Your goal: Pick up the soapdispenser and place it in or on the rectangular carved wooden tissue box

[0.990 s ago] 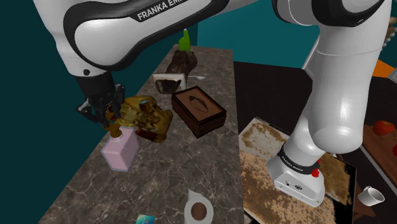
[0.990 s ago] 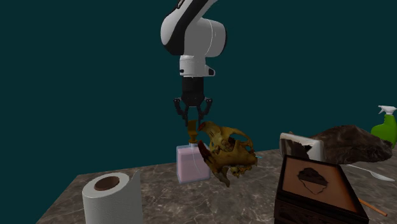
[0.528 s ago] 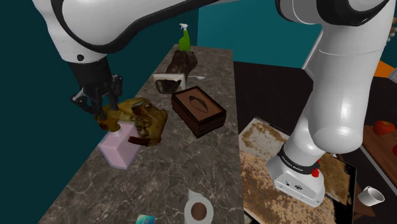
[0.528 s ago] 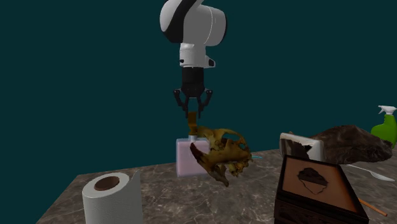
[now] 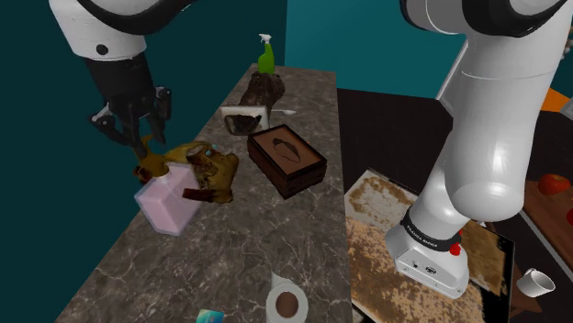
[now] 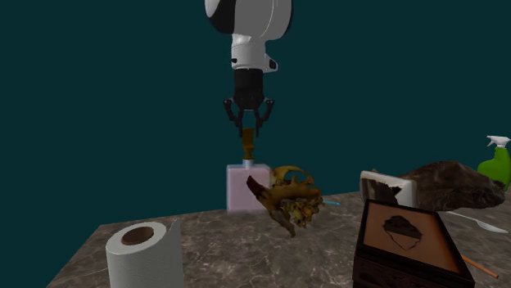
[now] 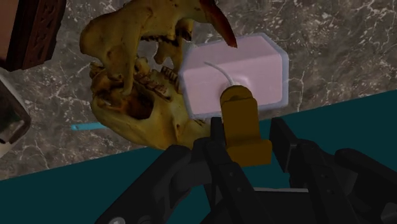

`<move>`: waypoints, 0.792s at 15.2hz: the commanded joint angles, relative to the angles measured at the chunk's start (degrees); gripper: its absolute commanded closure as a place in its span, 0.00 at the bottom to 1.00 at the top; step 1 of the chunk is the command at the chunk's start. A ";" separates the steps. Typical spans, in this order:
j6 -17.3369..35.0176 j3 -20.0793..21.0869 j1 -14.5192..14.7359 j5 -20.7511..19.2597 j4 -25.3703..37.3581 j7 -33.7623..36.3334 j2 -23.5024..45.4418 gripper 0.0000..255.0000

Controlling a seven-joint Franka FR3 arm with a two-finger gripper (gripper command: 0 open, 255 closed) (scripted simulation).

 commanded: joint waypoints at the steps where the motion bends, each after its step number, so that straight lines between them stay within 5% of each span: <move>1: -1.60 0.06 0.31 -0.13 1.90 0.07 0.26 1.00; 12: -10.72 0.27 1.73 -0.68 12.29 -0.08 1.60 1.00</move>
